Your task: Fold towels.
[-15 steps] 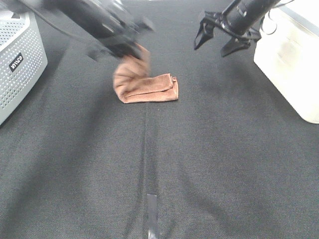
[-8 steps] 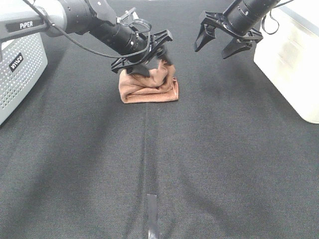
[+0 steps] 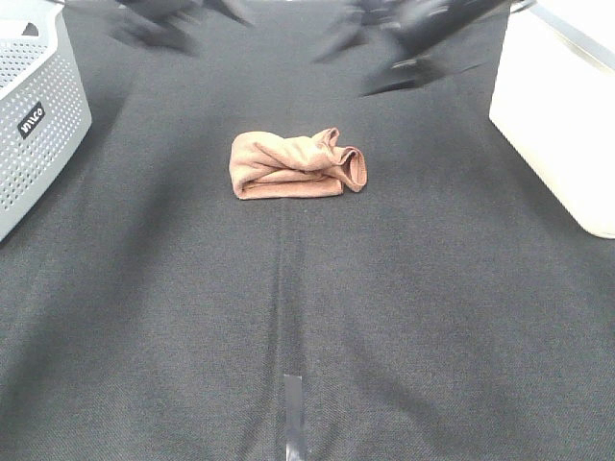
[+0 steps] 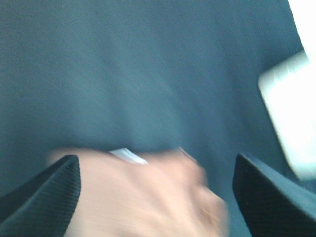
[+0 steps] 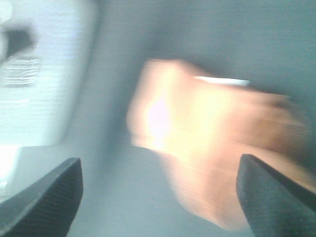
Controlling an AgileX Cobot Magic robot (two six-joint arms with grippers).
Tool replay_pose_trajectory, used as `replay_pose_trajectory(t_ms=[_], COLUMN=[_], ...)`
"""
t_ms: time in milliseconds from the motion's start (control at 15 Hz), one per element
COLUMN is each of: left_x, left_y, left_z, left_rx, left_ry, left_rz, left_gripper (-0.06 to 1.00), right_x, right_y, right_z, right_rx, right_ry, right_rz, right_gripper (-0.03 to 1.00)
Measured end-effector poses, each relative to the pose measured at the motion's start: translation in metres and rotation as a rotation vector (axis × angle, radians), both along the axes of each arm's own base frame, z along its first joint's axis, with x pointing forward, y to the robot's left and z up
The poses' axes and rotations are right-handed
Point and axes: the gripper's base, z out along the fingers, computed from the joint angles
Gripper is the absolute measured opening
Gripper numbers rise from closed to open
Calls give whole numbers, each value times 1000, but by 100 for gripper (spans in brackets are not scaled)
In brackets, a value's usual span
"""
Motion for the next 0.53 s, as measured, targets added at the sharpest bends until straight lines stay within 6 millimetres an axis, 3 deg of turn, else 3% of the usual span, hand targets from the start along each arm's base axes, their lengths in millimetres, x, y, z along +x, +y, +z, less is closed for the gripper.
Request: replay_pose_trajectory(t_ms=[133, 267, 400, 533], left_x=[2, 1, 1, 1], left_y=[21, 25, 25, 25], left_z=[4, 2, 1, 1], left_rx=[9, 21, 29, 32], left_ry=[5, 28, 33, 34], left_rz=[29, 23, 20, 19], left_gripper=[80, 80, 80, 80], right_x=[-1, -2, 1, 3], right_y=[31, 52, 55, 53], right_z=[-25, -46, -72, -83], right_rx=[83, 158, 181, 168], right_ry=[13, 28, 63, 78], right_rz=[49, 59, 29, 22], right_gripper=[80, 79, 78, 78])
